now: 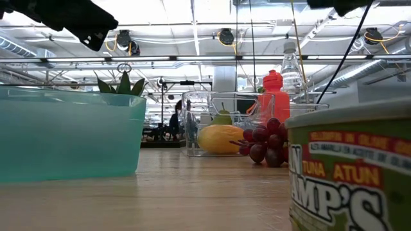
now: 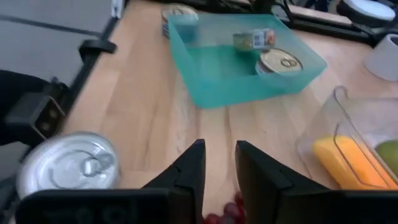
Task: Pick & Place Food Item
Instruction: Put the red grapes into the bottom transparent bin
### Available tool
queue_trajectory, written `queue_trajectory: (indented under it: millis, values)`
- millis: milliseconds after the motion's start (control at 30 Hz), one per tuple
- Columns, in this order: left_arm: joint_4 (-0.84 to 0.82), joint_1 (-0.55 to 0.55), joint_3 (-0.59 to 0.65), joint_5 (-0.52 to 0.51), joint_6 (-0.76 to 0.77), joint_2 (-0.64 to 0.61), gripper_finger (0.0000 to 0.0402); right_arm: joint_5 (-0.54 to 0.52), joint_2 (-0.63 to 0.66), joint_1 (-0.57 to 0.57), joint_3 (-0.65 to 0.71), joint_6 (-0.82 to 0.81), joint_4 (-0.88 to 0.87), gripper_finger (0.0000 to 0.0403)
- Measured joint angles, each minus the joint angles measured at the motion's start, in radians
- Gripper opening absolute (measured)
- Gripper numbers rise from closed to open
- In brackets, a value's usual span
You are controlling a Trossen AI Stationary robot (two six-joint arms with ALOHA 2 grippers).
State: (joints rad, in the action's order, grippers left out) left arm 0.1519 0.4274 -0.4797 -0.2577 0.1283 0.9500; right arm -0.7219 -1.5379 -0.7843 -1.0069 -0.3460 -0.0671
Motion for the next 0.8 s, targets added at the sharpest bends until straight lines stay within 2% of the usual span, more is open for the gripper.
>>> queue_trajectory:
  millis: [100, 267, 333, 500, 600, 667, 800]
  values:
    - [0.000, 0.003, 0.000, 0.013, 0.032, 0.010, 0.0051, -0.004, -0.002, -0.010, 0.017, -0.004, 0.062, 0.0097]
    - [0.021, 0.034, 0.000, 0.068, 0.014, 0.035, 0.0051, 0.032, -0.004, -0.023, 0.121, 0.088, 0.308, 0.0152]
    - [0.043, 0.043, 0.000, 0.066, -0.008, 0.048, 0.0051, 0.121, -0.004, -0.028, 0.178, 0.160, 0.476, 0.0175]
    - [0.095, 0.053, 0.000, 0.078, -0.051, 0.058, 0.0051, 0.514, -0.004, -0.027, 0.342, 0.319, 1.013, 0.0214]
    - [0.095, 0.052, 0.000, 0.076, -0.049, 0.058, 0.0051, 0.638, -0.004, -0.028, 0.411, 0.358, 1.260, 0.0221]
    - [0.092, 0.053, 0.000, 0.076, -0.049, 0.058, 0.0051, 0.643, -0.004, -0.029, 0.439, 0.367, 1.325, 0.0220]
    - [0.092, 0.052, 0.000, 0.076, -0.051, 0.058, 0.0051, 0.593, -0.004, -0.028, 0.445, 0.367, 1.309, 0.0213]
